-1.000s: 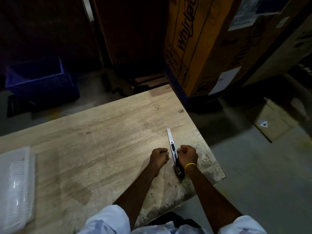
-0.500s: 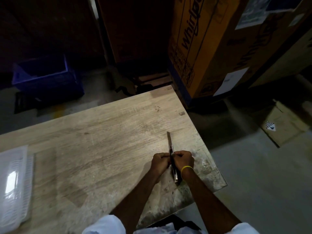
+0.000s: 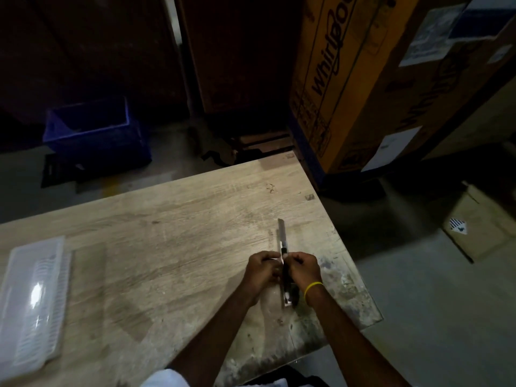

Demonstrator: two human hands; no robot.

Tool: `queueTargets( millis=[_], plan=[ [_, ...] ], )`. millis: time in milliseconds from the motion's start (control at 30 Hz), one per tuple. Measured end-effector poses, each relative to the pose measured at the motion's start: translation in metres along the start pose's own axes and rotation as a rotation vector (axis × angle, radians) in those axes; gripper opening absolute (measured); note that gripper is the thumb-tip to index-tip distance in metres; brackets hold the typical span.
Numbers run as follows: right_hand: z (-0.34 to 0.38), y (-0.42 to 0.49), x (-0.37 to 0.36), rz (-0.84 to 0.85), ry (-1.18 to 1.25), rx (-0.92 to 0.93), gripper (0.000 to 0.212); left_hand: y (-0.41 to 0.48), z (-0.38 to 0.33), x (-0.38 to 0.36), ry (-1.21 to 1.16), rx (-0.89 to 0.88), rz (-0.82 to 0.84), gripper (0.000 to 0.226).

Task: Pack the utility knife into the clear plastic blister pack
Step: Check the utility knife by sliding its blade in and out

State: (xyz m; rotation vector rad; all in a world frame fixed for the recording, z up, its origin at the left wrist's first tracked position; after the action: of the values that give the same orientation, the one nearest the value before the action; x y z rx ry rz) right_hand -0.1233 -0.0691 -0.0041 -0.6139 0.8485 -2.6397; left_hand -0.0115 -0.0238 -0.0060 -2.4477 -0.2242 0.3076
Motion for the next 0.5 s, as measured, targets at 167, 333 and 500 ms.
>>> queueTargets(
  millis=[167, 333, 500],
  plan=[
    [0.035, -0.024, -0.017, 0.283, 0.106, 0.133, 0.016, -0.027, -0.032, 0.044, -0.073, -0.056, -0.052, 0.021],
    [0.064, -0.058, -0.049, 0.392, 0.187, 0.216, 0.014, -0.071, -0.052, 0.085, -0.124, -0.161, -0.103, 0.018],
    [0.084, -0.086, -0.087, 0.484, 0.204, 0.294, 0.011, -0.116, -0.057, 0.116, -0.210, -0.271, -0.169, 0.016]
  ],
)
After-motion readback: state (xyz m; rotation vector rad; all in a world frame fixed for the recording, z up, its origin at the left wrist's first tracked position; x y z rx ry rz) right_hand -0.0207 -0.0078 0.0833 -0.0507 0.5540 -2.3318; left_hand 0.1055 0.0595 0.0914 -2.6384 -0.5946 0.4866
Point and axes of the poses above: each hand's wrist, its own y-axis towards the middle knuckle, its own x-axis out of the back of the hand, z = x × y, the point moved 1 cm from there along y, towards the middle knuckle, and after that the axes turned 10 degrees about z, right-handed, at the moved point
